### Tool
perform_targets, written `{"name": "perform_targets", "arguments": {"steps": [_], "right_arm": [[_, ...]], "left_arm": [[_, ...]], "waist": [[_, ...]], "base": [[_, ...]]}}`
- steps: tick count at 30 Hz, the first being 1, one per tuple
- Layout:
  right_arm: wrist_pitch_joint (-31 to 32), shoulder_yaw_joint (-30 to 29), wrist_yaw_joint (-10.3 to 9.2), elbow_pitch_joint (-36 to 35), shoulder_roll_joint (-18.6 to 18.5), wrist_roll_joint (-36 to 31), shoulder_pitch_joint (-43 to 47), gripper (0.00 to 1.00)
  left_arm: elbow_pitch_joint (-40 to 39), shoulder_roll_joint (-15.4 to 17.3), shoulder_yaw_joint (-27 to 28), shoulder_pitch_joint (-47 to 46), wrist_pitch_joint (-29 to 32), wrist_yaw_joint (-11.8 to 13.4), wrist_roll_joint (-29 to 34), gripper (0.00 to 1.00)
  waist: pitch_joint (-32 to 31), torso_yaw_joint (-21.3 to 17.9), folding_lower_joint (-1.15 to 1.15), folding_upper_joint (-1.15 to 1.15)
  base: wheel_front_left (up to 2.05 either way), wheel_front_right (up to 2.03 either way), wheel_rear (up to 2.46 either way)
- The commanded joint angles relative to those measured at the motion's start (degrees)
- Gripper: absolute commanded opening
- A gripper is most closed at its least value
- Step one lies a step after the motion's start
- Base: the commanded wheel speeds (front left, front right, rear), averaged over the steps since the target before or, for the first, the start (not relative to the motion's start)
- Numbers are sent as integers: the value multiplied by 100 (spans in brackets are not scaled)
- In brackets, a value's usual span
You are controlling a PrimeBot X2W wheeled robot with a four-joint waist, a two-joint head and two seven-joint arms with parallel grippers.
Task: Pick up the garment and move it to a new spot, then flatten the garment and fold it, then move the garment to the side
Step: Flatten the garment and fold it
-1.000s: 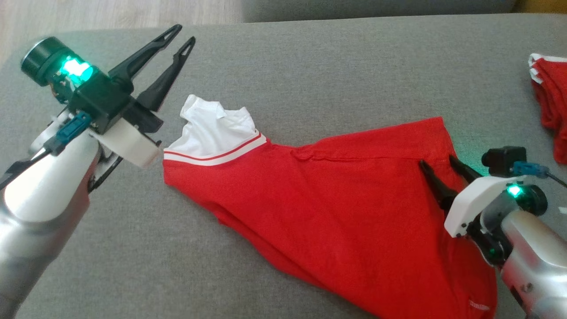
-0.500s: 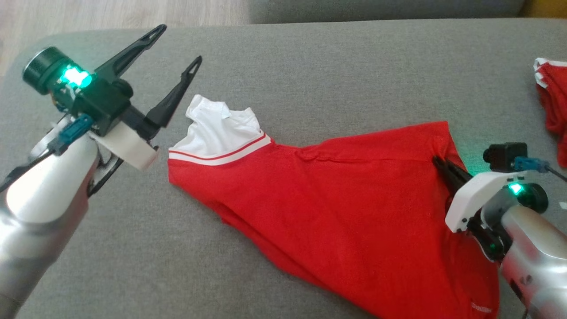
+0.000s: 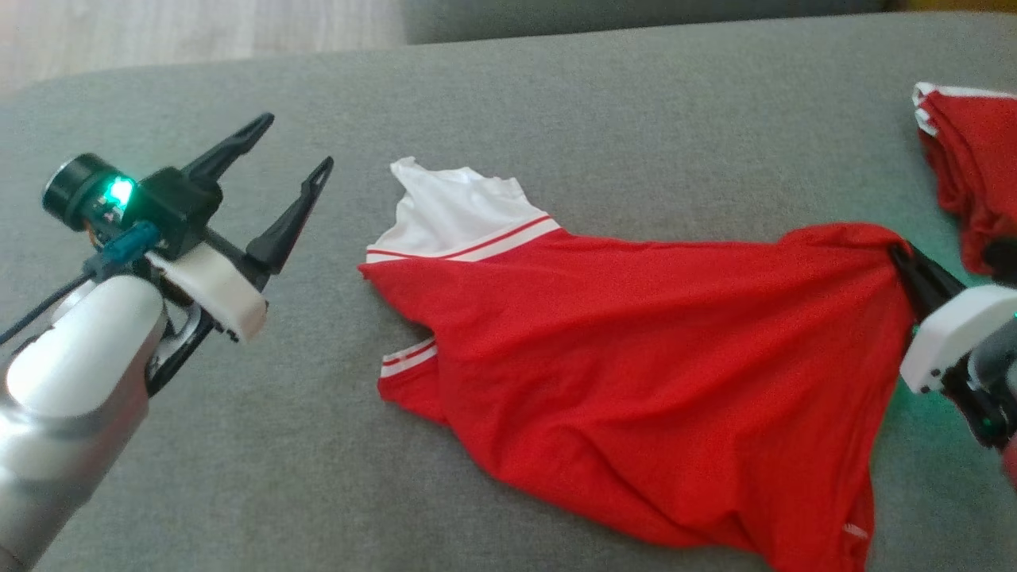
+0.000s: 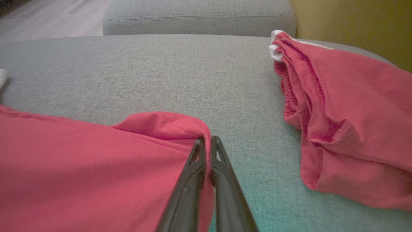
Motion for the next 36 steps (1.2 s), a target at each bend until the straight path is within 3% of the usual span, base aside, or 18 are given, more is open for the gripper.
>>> {"name": "perform_targets", "arguments": {"steps": [1,7,18,22,30,31,32,33,36], "right_arm": [[-12,-40,-5,-254,-149,-91,-132,0],[120,-133,-5,-640,-20,-327,-230,0],[288,-418,-5,-1235,260,-817,-444,0],[298,-570,-5,-1319,306,-922,-424,0],[312,-763,-5,-1387,443,-1106,-389,0],[315,-780,-5,-1396,459,-1127,-392,0],[314,-797,-5,-1404,475,-1148,-396,0],[312,-813,-5,-1408,488,-1171,-396,0],[250,-860,-5,-1468,504,-1213,-400,0]], "left_arm": [[-72,293,131,-495,116,10,-258,100],[-126,386,-336,-1057,615,10,-857,100],[226,614,-1449,-1904,2443,10,-2147,100],[130,657,-1591,-1985,2547,10,-2488,100],[-204,770,-1807,-2060,2659,10,-2530,100],[-259,790,-1818,-2076,2618,10,-2487,73],[-321,808,-1827,-2101,2546,10,-2418,16],[-363,828,-1834,-2126,2468,10,-2347,0],[-472,866,-1847,-2213,2072,10,-2080,0]], "waist": [[165,-135,0,0],[559,-379,0,0],[1198,-907,0,0],[1337,-981,0,0],[1484,-1028,0,0],[1499,-1032,0,0],[1512,-1034,0,0],[1516,-1033,0,0],[1451,-1003,0,0]], "base": [[0,0,0],[0,0,0],[0,0,0],[0,0,0],[0,0,0],[0,0,0],[0,0,0],[0,0,0],[0,0,0]]}}
